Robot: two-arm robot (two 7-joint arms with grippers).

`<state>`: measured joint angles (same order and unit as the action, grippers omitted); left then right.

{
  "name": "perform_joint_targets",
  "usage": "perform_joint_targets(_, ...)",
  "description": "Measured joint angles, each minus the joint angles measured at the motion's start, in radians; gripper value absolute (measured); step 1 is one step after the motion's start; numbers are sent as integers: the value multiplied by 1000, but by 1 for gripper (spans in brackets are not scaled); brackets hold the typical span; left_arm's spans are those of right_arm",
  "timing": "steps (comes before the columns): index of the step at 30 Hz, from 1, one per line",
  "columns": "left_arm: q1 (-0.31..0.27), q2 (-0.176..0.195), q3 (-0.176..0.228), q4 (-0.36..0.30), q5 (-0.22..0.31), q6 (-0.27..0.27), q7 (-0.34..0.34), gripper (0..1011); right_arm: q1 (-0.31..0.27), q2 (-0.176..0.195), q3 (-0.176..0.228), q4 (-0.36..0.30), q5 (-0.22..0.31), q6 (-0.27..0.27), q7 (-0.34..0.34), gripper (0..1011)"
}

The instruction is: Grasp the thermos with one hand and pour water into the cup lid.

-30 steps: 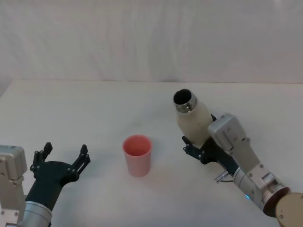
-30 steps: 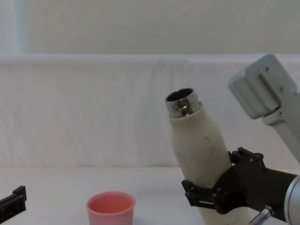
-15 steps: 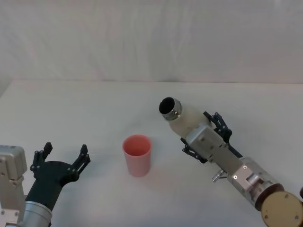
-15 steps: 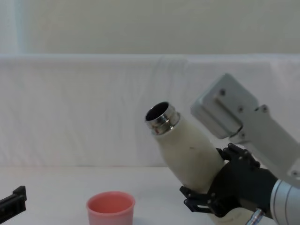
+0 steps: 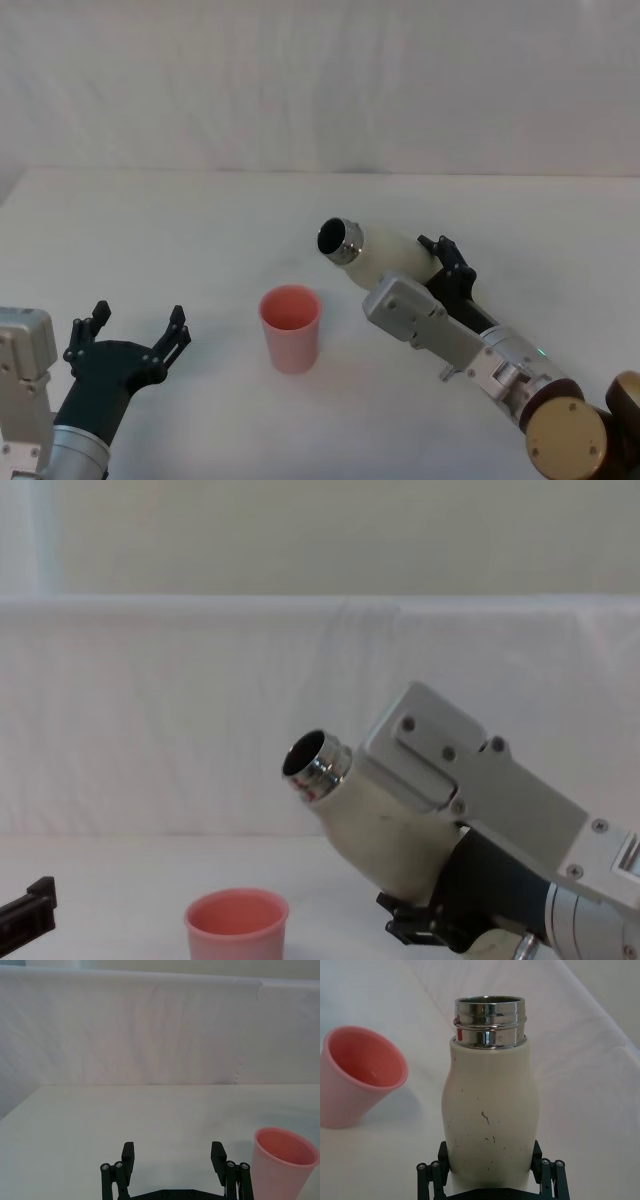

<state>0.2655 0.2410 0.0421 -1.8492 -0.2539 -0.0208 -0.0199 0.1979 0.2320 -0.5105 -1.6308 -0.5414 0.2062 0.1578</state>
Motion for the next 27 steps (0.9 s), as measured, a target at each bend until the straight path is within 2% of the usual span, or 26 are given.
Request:
perform_joint_targets(17,0,0,0,0,0,0,0,1001,24,5,-22,20,-134,22,35,957)
perform_joint_targets(27,0,0,0,0,0,0,0,1001,48,-5,-41,46,-214,29,47,957)
